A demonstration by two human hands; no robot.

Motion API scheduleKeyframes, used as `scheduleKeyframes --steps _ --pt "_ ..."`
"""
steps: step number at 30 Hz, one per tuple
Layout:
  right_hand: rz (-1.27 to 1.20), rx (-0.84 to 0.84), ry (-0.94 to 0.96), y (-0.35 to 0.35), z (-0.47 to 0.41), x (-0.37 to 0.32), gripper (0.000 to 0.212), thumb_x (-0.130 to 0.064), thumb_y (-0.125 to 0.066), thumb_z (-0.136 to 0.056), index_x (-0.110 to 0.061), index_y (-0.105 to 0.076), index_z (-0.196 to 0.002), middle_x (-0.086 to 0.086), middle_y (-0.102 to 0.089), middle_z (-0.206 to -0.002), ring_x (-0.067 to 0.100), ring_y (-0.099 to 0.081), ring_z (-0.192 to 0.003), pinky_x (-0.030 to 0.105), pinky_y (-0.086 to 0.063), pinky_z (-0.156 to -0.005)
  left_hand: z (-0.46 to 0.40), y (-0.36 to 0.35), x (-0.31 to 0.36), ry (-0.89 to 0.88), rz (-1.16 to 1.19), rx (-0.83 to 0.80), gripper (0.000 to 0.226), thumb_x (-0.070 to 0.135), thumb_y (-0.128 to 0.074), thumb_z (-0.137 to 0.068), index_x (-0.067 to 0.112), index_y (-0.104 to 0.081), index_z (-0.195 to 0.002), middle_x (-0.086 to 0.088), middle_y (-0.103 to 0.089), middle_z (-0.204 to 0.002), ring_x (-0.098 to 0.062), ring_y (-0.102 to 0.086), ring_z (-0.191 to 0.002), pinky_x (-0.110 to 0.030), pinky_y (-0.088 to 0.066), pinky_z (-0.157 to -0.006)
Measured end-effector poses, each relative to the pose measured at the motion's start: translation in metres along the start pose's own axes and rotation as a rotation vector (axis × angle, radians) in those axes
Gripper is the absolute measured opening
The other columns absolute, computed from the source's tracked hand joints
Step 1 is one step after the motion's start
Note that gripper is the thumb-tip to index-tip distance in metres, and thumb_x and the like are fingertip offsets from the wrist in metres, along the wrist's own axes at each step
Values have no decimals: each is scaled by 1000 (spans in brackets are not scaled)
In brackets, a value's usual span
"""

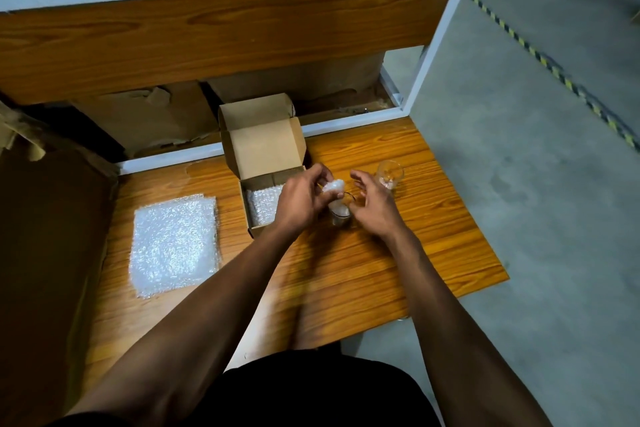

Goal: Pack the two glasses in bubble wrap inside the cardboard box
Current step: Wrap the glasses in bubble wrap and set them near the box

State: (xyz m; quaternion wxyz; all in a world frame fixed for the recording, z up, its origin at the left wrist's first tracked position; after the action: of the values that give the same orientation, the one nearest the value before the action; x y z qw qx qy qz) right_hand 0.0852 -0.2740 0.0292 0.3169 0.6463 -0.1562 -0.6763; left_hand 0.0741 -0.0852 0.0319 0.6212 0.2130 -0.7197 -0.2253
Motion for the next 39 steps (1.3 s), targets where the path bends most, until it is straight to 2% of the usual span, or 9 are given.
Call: scheduleKeyframes --steps 4,7,9,12,16,22,26,33,39 --pt "153 -139 -25 -15 8 13 109 -25 -85 -85 -20 -13 -167 4 -25 -171 22 -26 -155 33 -25 -123 5 -9 1 -134 -239 -1 26 38 -78 -93 32 -60 -110 10 -63 -95 -19 -58 -91 -32 -37 -67" --pt "272 -141 0 -24 8 20 105 -33 -79 -91 -20 -8 -167 -1 -6 -175 19 -10 -160 37 -19 -128 5 -16 -1 -216 -354 -31 24 36 -75 -94 27 -66 -115 3 -70 -103 -23 -57 -103 -37 -43 -77" --pt "331 -118 29 -28 8 24 94 -34 -75 -93 -19 -17 -166 -4 0 -175 19 -6 -161 42 -23 -128 4 -20 -4 -225 -408 -40 23 35 -74 -94 27 -69 -115 3 -71 -108 -25 -55 -106 -42 -45 -82" --pt "345 -74 66 -30 7 28 84 -34 -75 -92 -20 -30 -162 -2 0 -175 23 -8 -160 42 -26 -126 0 -25 -4 -239 -447 -55 22 33 -74 -93 24 -73 -114 1 -64 -112 -27 -53 -106 -43 -41 -83" --pt "362 -28 109 -29 5 27 79 -34 -77 -89 -21 -41 -157 -1 1 -175 21 -2 -161 35 -18 -124 -1 -31 -1 -250 -519 -102 29 27 -75 -88 23 -76 -117 2 -67 -100 -26 -52 -102 -41 -34 -81" --pt "405 5 164 -24 5 35 79 -28 -77 -86 -17 -44 -157 -2 2 -175 18 6 -161 45 -28 -126 5 -37 4 -391 -714 -132 29 46 -56 -100 26 -77 -105 6 -73 -95 -24 -54 -110 -46 -36 -88" --pt "436 39 194 -25 5 37 74 -16 -73 -86 -15 -46 -155 0 5 -175 19 9 -161 53 -33 -123 20 -36 0 -402 -782 -161 41 54 -41 -104 29 -72 -115 10 -71 -107 -23 -50 -119 -49 -33 -93" --pt "431 33 188 -25 7 37 72 -12 -69 -89 -14 -44 -157 1 3 -175 21 6 -161 53 -33 -123 25 -39 4 -246 -799 -249 55 65 -24 -106 36 -68 -122 12 -66 -119 -22 -42 -121 -50 -30 -92" --pt "414 34 165 -25 6 39 80 -13 -76 -82 -17 -46 -156 -2 4 -175 19 6 -161 54 -37 -120 22 -29 6 -329 -846 -290 53 66 -32 -103 36 -67 -130 7 -61 -128 -24 -40 -125 -51 -31 -95"
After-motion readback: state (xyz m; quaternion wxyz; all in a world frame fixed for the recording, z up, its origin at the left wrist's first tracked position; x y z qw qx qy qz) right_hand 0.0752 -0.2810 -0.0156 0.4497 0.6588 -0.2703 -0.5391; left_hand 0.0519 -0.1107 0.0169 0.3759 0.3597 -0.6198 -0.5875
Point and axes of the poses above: each hand's wrist, its own z-axis away from the middle knuckle, its own y-axis out of the back of the hand, x = y × z, the point moved 2 cm from there along -z, towards the middle knuckle
